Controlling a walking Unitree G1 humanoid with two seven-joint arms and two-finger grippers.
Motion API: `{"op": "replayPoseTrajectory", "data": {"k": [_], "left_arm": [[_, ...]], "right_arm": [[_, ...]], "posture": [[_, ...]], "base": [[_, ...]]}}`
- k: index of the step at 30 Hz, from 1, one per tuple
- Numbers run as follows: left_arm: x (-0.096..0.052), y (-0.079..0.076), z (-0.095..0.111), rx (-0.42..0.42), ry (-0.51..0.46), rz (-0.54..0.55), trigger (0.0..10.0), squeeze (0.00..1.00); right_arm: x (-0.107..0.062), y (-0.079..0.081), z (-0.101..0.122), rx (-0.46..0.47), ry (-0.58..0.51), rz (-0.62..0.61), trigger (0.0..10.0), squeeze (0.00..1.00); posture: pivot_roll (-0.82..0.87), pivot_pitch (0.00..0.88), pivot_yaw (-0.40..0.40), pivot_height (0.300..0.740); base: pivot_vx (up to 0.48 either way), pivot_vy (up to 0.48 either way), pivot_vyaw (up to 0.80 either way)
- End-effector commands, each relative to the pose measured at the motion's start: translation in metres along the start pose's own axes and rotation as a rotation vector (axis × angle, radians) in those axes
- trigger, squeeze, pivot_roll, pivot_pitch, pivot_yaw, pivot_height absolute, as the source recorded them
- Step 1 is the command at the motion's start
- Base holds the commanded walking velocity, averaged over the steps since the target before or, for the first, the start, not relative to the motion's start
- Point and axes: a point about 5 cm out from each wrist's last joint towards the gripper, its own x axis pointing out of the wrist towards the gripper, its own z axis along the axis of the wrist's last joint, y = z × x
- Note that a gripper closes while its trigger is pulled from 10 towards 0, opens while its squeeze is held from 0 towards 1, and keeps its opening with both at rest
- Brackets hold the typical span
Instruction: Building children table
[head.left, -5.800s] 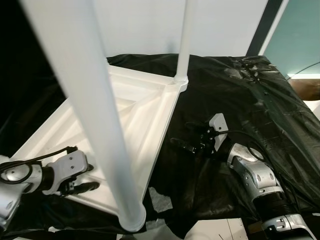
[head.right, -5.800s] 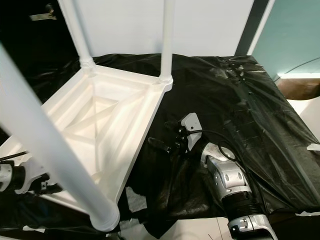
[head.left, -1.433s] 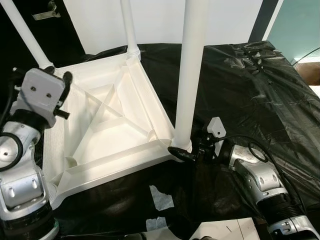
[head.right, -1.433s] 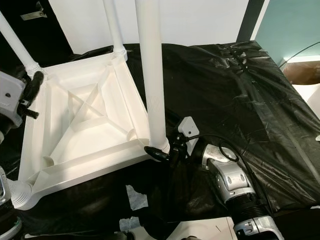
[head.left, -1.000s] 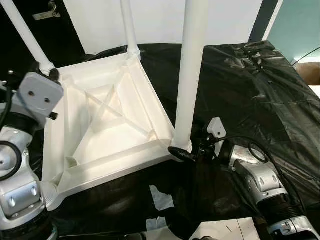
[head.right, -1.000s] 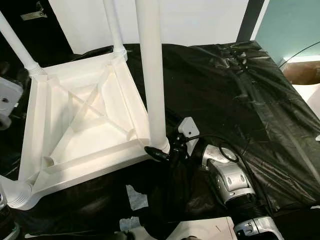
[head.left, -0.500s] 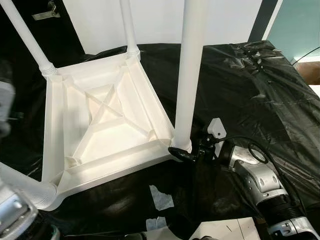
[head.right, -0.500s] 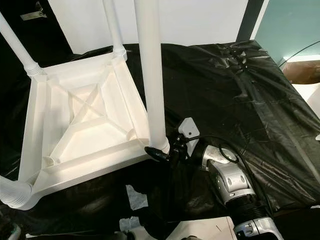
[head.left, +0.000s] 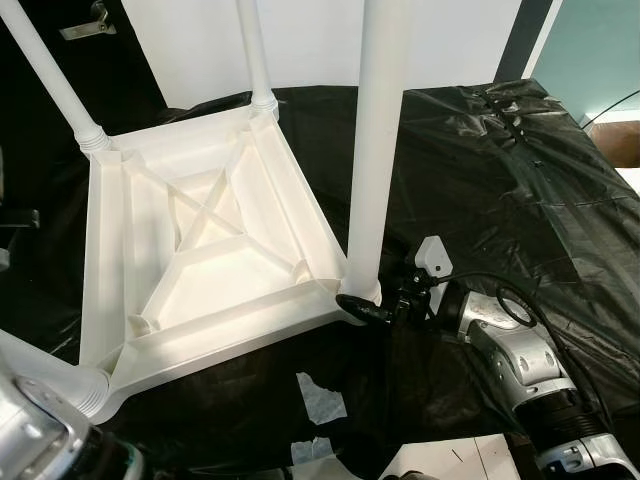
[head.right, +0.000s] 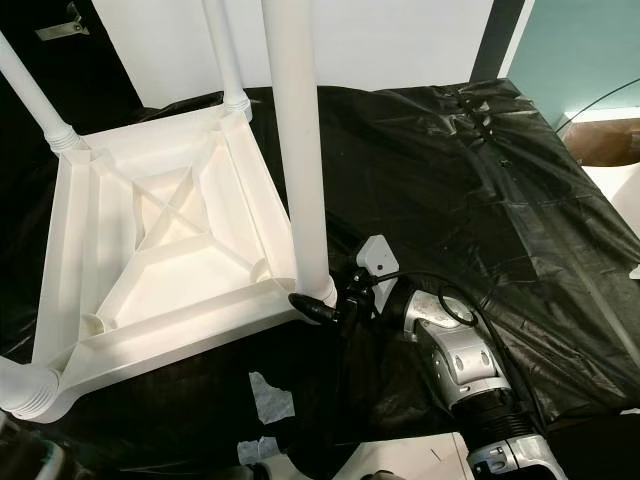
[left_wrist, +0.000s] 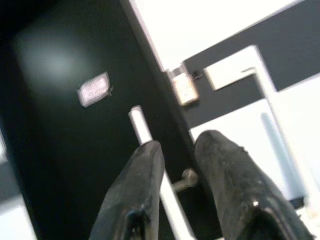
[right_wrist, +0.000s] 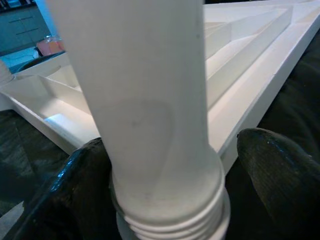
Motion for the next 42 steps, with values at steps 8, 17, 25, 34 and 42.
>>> {"op": "replayPoseTrajectory", "data": {"k": [8, 17, 25, 34, 42], "left_arm": [[-0.013, -0.02, -0.002, -0.049, -0.008, -0.121, 10.0, 0.0], [-0.033, -0.052, -0.023, -0.017, 0.057, -0.342, 10.0, 0.0], [-0.054, -0.1, -0.068, -0.282, 0.362, -0.517, 10.0, 0.0], [-0.086, -0.135, -0.082, -0.422, 0.503, -0.833, 10.0, 0.0], [-0.102, -0.14, -0.076, -0.482, 0.531, -1.021, 10.0, 0.0]], "right_arm": [[0.003, 0.002, 0.001, -0.011, 0.004, 0.026, 10.0, 0.0], [0.005, 0.003, 0.002, -0.012, -0.002, 0.026, 10.0, 0.0], [0.012, 0.006, 0.002, -0.01, -0.016, 0.032, 10.0, 0.0], [0.021, 0.006, 0.006, -0.023, -0.03, 0.054, 10.0, 0.0], [0.031, -0.001, 0.01, -0.039, -0.037, 0.047, 10.0, 0.0]], "posture": [[0.13, 0.146, 0.047, 0.74], [0.14, 0.153, 0.053, 0.74], [0.15, 0.15, 0.051, 0.74], [0.14, 0.131, 0.035, 0.74], [0.14, 0.117, 0.02, 0.74]], "base": [[0.0, 0.0, 0.0], [0.0, 0.0, 0.0], [0.0, 0.0, 0.0], [0.0, 0.0, 0.0], [0.0, 0.0, 0.0]]}}
